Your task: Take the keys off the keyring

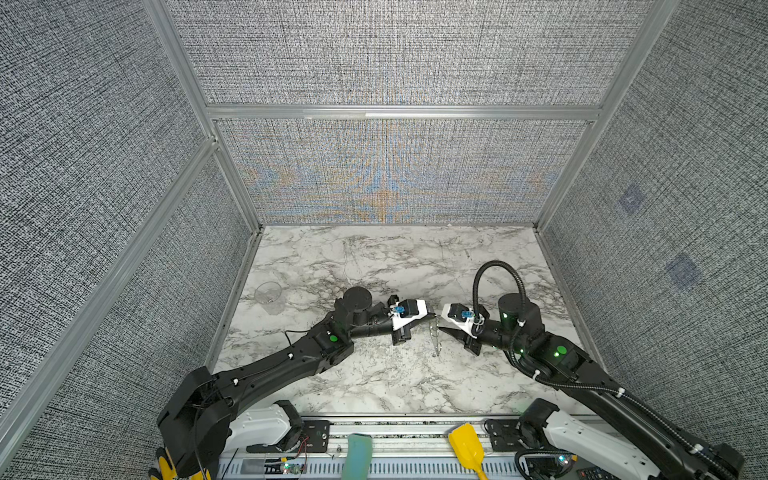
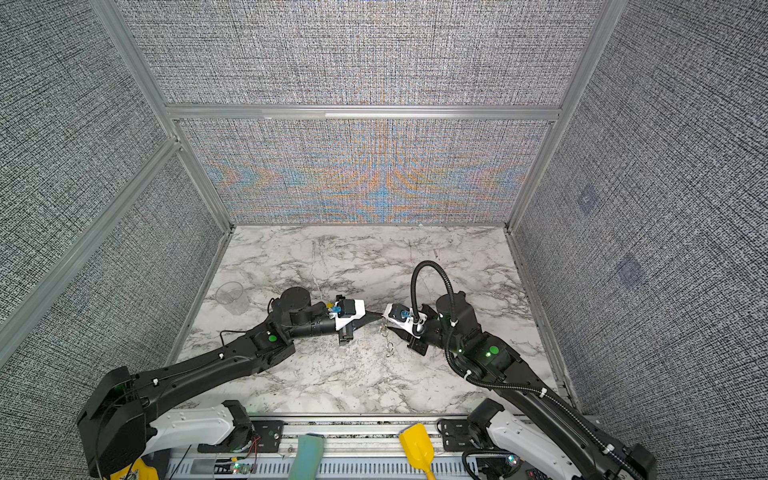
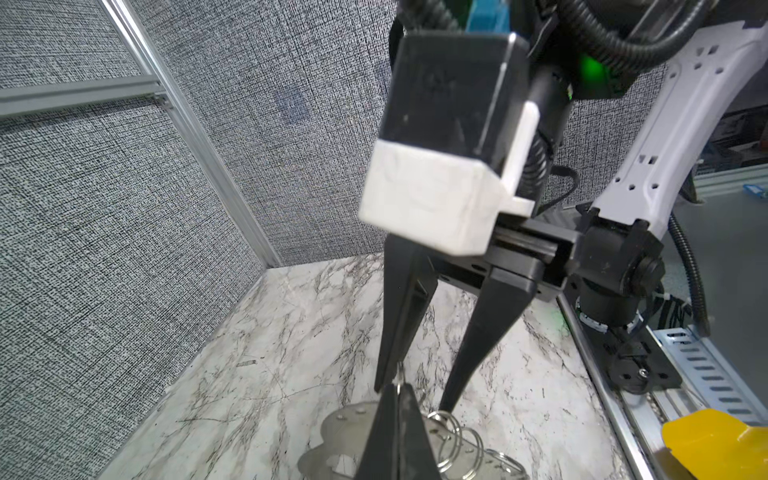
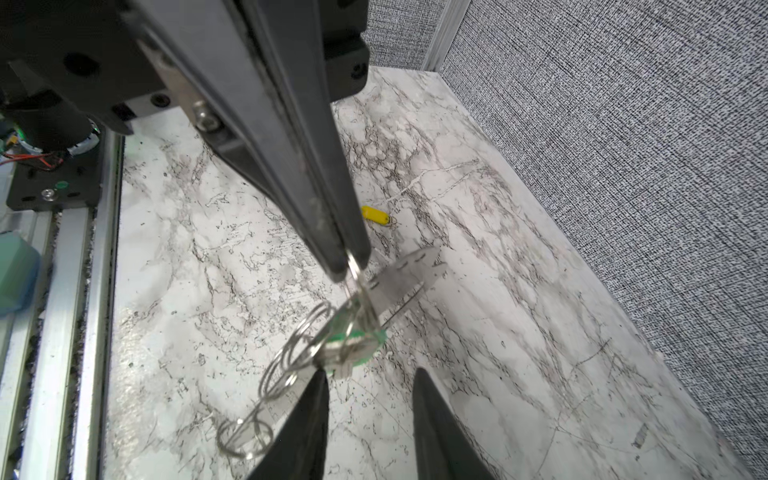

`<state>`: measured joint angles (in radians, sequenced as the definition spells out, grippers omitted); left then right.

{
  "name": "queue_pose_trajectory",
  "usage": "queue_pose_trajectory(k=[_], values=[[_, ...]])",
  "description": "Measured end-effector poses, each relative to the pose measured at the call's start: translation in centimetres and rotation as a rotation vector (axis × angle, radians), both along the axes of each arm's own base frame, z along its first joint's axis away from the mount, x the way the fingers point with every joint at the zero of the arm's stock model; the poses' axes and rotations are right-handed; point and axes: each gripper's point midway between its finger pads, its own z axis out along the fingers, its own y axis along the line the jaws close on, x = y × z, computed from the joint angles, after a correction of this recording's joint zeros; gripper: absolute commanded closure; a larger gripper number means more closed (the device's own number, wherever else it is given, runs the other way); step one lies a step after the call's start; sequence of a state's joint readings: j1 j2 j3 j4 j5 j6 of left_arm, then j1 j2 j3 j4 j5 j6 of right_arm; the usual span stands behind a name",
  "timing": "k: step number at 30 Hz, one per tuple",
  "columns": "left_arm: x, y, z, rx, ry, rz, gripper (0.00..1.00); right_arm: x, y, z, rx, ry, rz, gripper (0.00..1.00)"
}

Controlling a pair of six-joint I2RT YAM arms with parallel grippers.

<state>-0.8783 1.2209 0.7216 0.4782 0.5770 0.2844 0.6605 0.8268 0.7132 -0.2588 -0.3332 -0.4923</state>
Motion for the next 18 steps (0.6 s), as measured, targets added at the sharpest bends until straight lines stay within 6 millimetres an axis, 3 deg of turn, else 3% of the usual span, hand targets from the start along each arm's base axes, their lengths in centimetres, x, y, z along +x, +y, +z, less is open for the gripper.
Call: queue_pose_trajectory(k=[18], values=[[0.0, 0.1, 0.9, -0.046, -0.005, 0.001, 1.0, -0.4, 1.4, 0.7, 0.09, 0.001, 0.057, 0.67]])
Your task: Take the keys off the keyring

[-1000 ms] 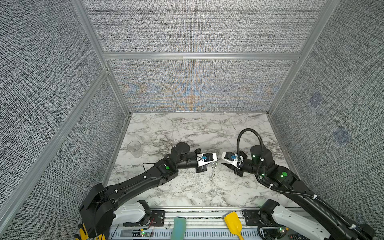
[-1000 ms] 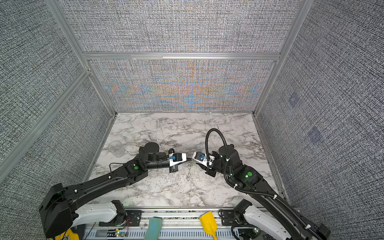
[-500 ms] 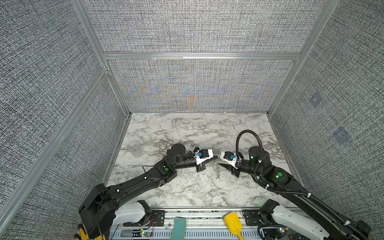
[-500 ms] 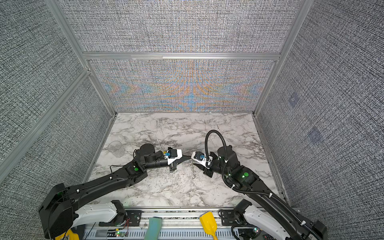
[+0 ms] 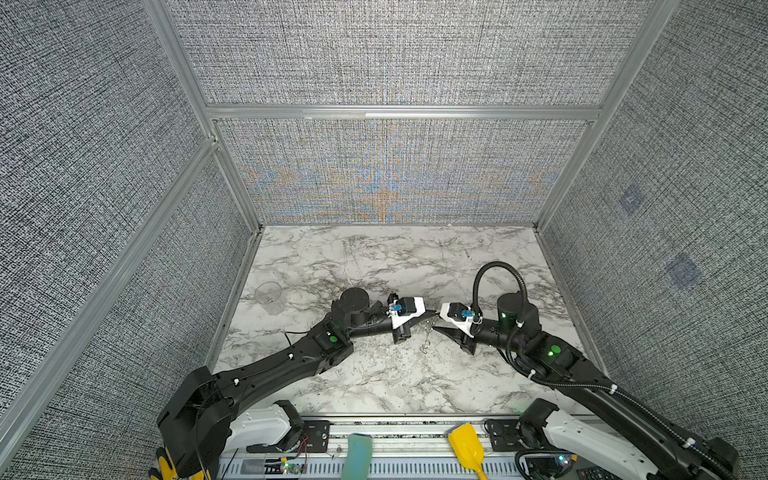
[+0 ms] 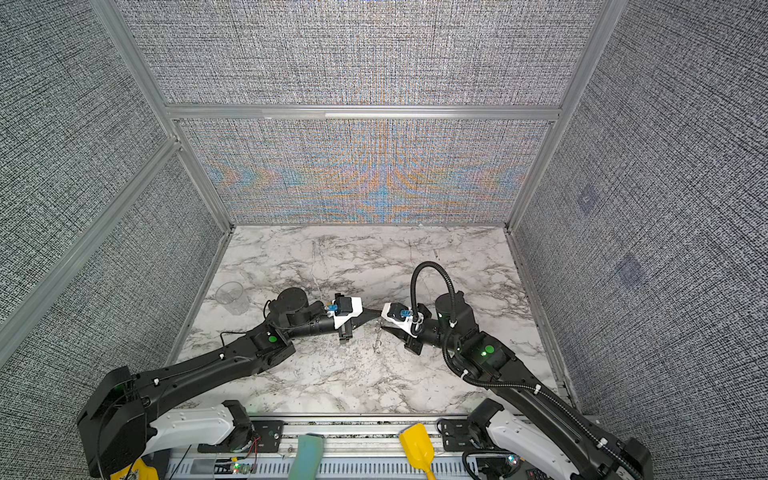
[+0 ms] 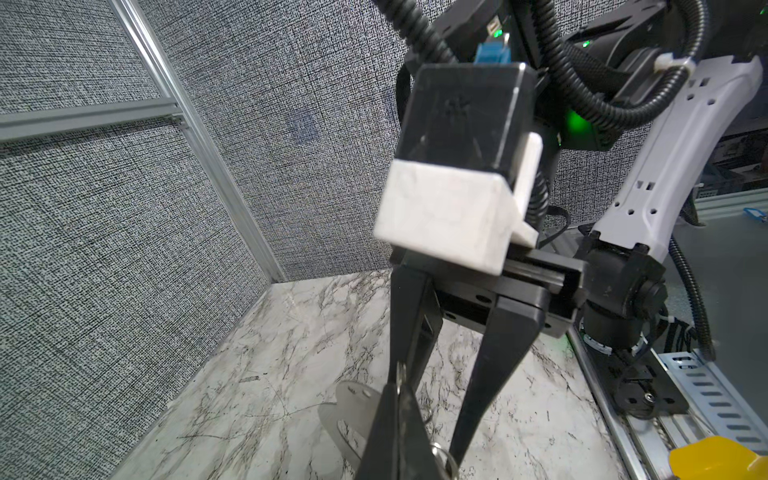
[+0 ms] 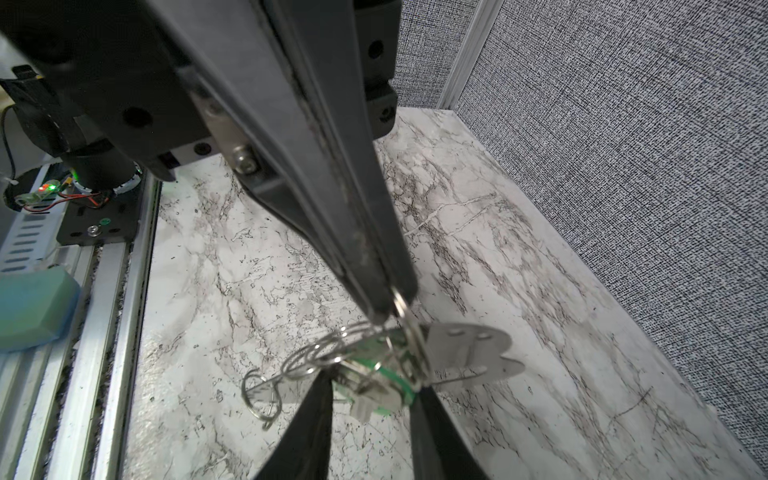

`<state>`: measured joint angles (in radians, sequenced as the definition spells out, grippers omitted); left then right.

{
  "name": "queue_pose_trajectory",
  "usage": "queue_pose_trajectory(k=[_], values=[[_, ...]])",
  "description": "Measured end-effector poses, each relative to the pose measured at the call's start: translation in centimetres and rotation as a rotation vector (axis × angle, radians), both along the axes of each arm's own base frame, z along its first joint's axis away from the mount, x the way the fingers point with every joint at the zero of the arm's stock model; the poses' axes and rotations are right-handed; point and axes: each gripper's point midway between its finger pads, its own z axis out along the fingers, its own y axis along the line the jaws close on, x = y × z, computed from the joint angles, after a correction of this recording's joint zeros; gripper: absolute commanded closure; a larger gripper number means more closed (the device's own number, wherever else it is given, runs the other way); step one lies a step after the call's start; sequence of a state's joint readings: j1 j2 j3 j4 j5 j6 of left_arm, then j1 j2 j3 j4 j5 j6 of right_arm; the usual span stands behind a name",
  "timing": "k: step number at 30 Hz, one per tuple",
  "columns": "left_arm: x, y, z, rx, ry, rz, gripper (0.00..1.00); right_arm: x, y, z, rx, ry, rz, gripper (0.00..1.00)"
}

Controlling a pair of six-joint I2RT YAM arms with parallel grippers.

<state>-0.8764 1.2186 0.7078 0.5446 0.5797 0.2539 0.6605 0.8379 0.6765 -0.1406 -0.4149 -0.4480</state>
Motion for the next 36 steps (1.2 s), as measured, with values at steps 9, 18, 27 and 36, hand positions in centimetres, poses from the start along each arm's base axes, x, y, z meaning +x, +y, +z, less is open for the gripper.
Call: queue_pose_trajectory(k=[9, 18, 27, 36], values=[[-0.1, 0.1, 0.0, -0.001, 0.0, -0.002, 1.0, -0.4, 0.1, -0.1, 0.027, -0.012, 0.017, 0.71], [-0.2, 0.3, 0.4, -0.011, -0.025, -0.002, 1.0, -0.9, 0.5, 0.1, 0.066, -0.008, 0.049, 0.71], [-0.3, 0.6, 0.1, 0.038, -0.158, 0.015, 1.0, 0.1, -1.1, -0.3, 0.045, -0.024, -0.03, 0.64], [-0.4, 0.8, -1.0, 0.086, -0.294, 0.054, 1.0, 0.9, -1.7, -1.4, 0.015, 0.018, -0.049, 0.64]])
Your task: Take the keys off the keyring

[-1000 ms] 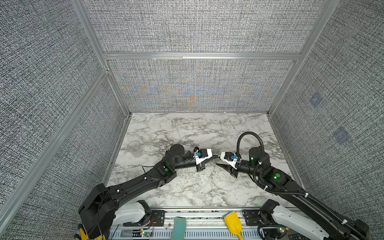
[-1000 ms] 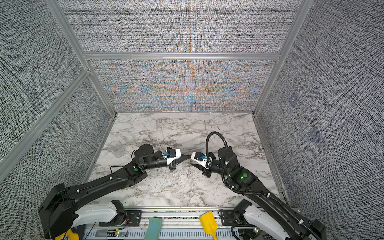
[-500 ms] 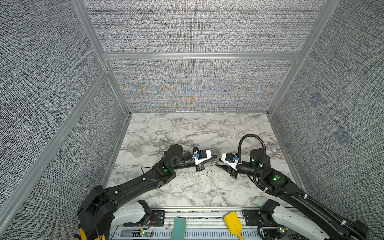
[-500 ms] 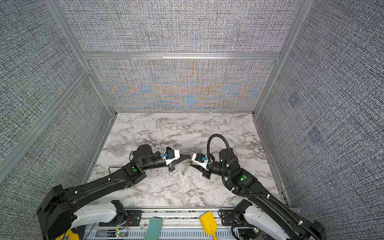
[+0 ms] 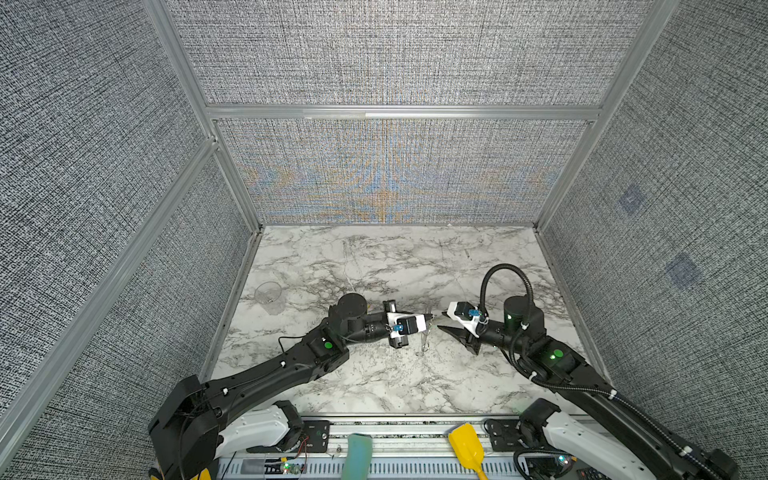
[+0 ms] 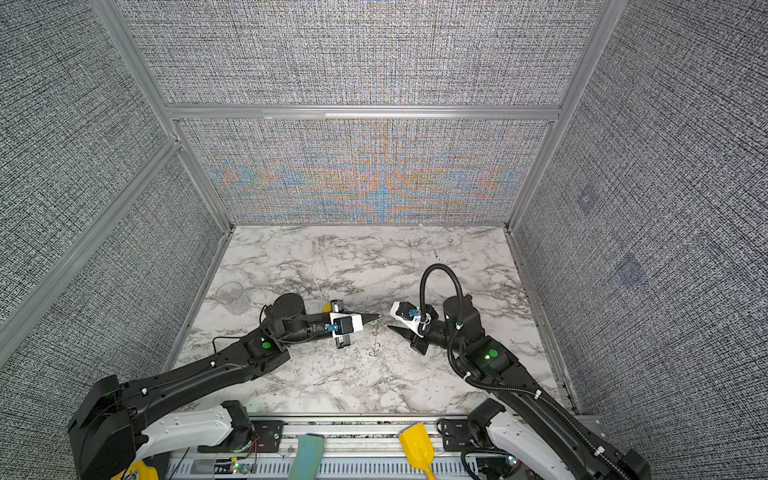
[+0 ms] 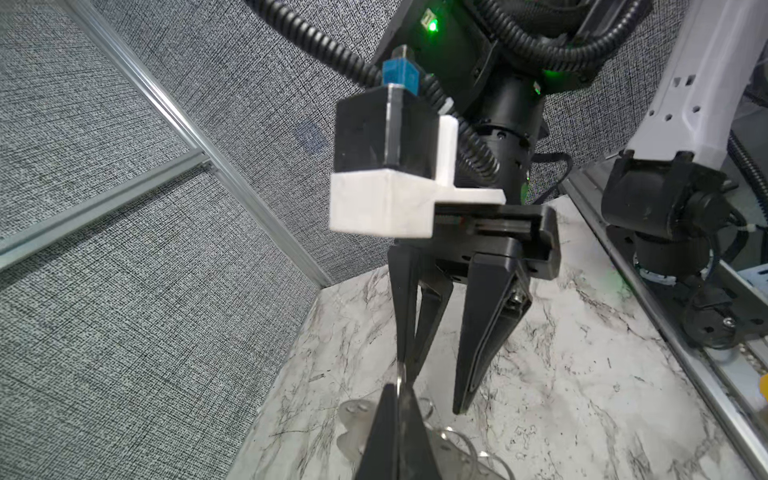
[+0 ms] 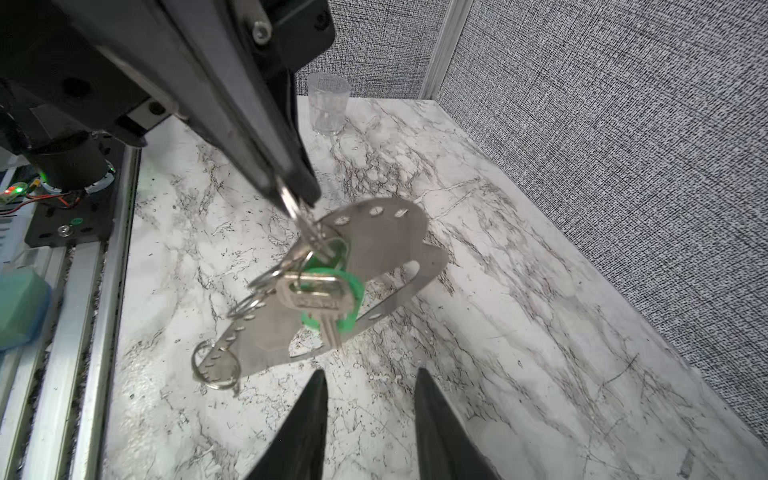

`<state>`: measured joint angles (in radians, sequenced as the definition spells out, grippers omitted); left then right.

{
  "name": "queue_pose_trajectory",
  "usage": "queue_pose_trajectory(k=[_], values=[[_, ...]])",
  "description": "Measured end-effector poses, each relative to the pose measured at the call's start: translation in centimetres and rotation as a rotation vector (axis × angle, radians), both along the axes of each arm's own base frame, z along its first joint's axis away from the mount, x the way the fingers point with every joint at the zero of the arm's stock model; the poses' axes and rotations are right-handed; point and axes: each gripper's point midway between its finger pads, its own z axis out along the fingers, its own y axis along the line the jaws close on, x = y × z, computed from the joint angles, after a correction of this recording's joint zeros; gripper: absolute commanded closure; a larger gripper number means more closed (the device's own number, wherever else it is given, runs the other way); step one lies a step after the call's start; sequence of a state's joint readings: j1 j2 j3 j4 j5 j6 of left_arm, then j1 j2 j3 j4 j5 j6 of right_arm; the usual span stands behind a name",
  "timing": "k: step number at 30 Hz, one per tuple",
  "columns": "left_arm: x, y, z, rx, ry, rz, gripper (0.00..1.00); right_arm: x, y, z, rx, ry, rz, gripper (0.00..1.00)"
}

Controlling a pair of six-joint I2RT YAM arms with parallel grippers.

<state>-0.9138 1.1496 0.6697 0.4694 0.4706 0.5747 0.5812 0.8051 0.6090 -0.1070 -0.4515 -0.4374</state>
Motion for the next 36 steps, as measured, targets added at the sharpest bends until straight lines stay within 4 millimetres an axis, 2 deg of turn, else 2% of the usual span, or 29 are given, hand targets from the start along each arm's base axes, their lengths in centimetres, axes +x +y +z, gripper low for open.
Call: queue_pose_trajectory(k=[4, 12, 24, 36], values=[[0.1, 0.2, -0.6, 0.018, -0.05, 0.021, 1.0, 0.2, 0.1, -0.1, -0.003, 0.009, 0.001, 0.65], [0.4, 0.3, -0.4, 0.008, -0.093, 0.04, 1.0, 0.4, 0.5, -0.1, -0.002, 0.02, 0.014, 0.67], [-0.3, 0.0, -0.3, -0.064, 0.019, -0.006, 1.0, 0.5, 1.0, -0.1, 0.034, 0.037, 0.026, 0.65], [-0.6, 0.0, 0.3, -0.121, 0.101, -0.042, 1.0, -0.8, 1.7, 0.6, 0.118, 0.081, 0.069, 0.59]])
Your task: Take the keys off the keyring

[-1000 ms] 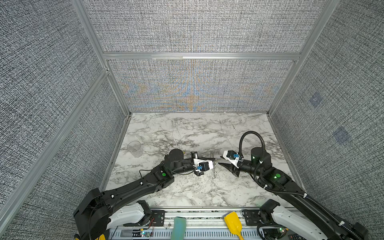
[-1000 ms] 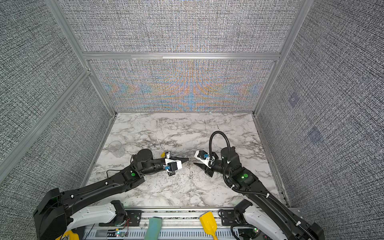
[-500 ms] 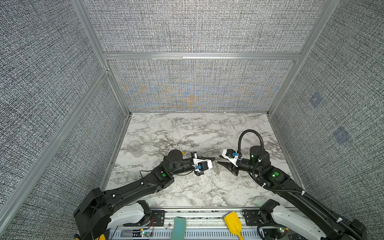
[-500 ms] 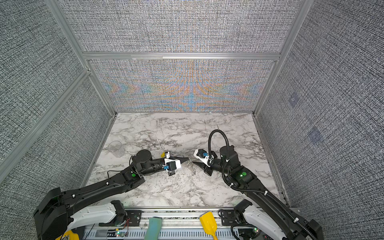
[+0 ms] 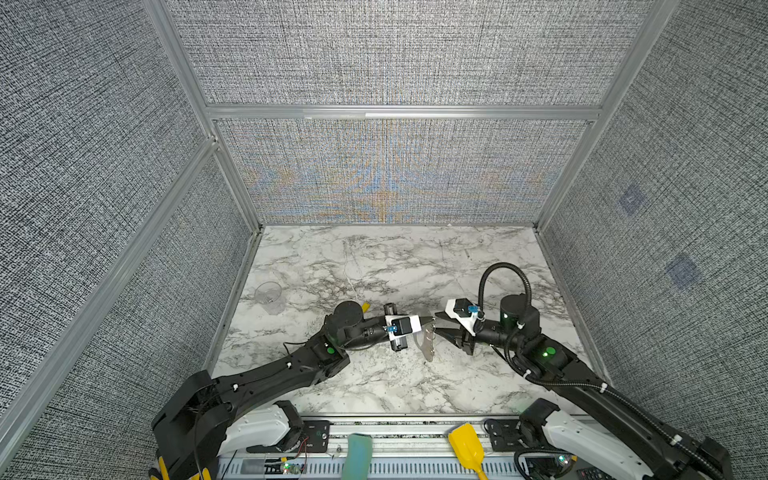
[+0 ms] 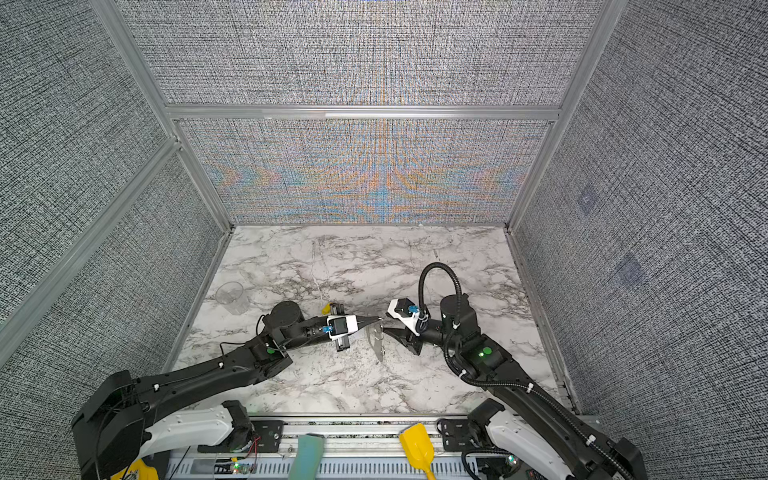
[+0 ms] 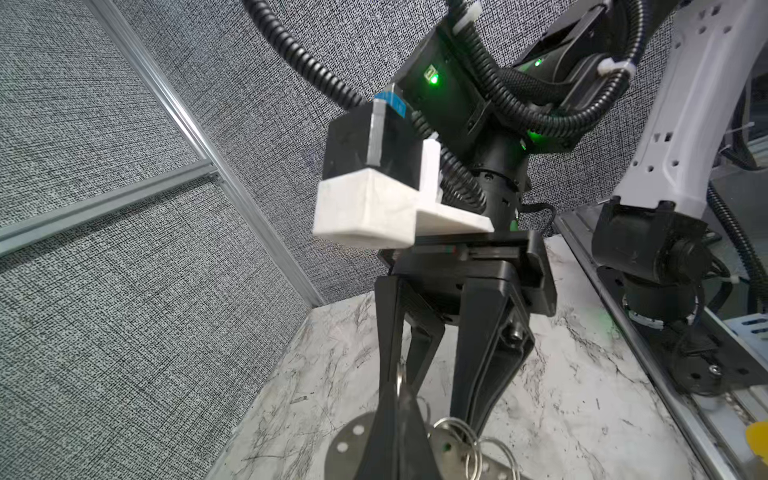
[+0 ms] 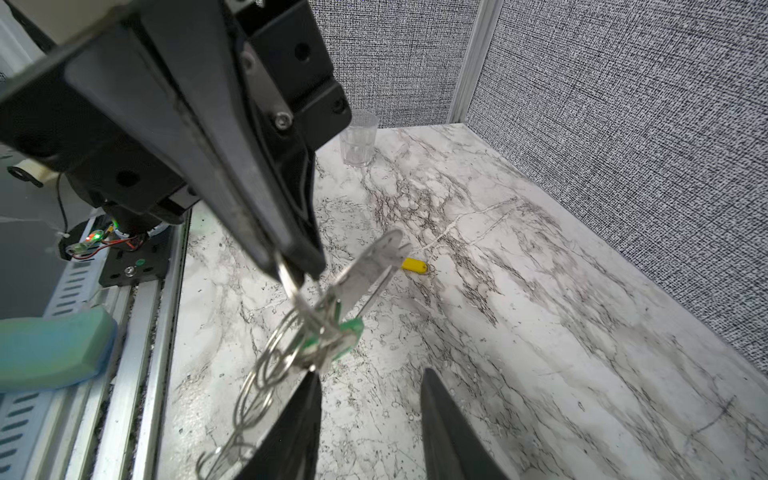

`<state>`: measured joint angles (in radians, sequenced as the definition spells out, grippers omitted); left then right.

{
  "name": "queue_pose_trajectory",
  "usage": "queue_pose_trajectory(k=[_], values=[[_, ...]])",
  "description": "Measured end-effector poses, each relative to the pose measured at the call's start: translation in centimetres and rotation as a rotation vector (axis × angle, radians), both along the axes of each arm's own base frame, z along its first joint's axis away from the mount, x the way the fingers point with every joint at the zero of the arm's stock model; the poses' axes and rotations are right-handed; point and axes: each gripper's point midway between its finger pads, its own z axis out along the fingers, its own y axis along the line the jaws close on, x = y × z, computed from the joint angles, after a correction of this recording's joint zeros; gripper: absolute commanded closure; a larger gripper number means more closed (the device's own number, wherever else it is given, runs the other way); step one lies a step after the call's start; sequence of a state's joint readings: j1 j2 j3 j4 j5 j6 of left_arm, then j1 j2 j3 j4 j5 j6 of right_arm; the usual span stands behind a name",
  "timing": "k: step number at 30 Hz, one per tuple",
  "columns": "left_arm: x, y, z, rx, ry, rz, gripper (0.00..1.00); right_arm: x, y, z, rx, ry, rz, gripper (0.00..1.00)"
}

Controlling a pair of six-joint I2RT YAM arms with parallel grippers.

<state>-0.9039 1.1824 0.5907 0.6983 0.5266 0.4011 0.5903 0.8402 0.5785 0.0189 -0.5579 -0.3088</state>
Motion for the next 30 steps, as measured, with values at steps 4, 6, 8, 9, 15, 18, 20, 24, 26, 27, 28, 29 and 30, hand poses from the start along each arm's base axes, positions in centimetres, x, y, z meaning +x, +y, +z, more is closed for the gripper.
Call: queue_pose_trajectory(k=[4, 6, 8, 9, 15, 18, 20, 24, 26, 27, 28, 29, 30], values=[[-0.3, 0.0, 0.2, -0.012, 0.02, -0.022, 1.0, -0.2, 0.1, -0.1, 0.014, 0.01, 0.0, 0.59], [-0.4, 0.0, 0.3, -0.016, 0.025, -0.029, 1.0, -0.3, 0.1, -0.2, 0.016, 0.013, 0.0, 0.59], [-0.6, 0.0, 0.4, -0.018, 0.03, -0.044, 1.0, -0.3, 0.2, -0.2, 0.019, 0.019, 0.002, 0.59], [-0.6, 0.0, 0.4, -0.019, 0.034, -0.045, 1.0, -0.3, 0.2, -0.1, 0.021, 0.017, 0.001, 0.59], [-0.6, 0.0, 0.5, -0.02, 0.044, -0.049, 1.0, -0.3, 0.4, 0.4, 0.041, 0.002, 0.005, 0.61], [-0.5, 0.0, 0.5, -0.022, 0.043, -0.05, 1.0, -0.4, 0.6, 0.6, 0.053, 0.007, 0.015, 0.62], [-0.4, 0.0, 0.5, -0.02, 0.045, -0.048, 1.0, -0.6, 0.8, 0.7, 0.065, 0.012, 0.028, 0.64], [-0.4, 0.0, 0.5, -0.021, 0.045, -0.046, 1.0, -0.7, 1.1, 0.7, 0.079, 0.029, 0.042, 0.68], [-0.3, 0.0, 0.5, -0.022, 0.045, -0.046, 1.0, -0.8, 1.1, 0.7, 0.084, 0.029, 0.046, 0.69], [-0.3, 0.0, 0.6, -0.023, 0.044, -0.046, 1.0, -0.8, 1.2, 0.7, 0.084, 0.031, 0.048, 0.71], [-0.3, 0.1, 0.6, -0.024, 0.043, -0.045, 1.0, -0.8, 1.2, 0.7, 0.086, 0.032, 0.048, 0.71], [-0.3, 0.1, 0.7, -0.026, 0.042, -0.045, 1.0, -0.8, 1.2, 0.7, 0.088, 0.031, 0.048, 0.72], [-0.3, 0.1, 0.8, -0.028, 0.04, -0.045, 1.0, -0.8, 1.2, 0.7, 0.089, 0.033, 0.048, 0.74]])
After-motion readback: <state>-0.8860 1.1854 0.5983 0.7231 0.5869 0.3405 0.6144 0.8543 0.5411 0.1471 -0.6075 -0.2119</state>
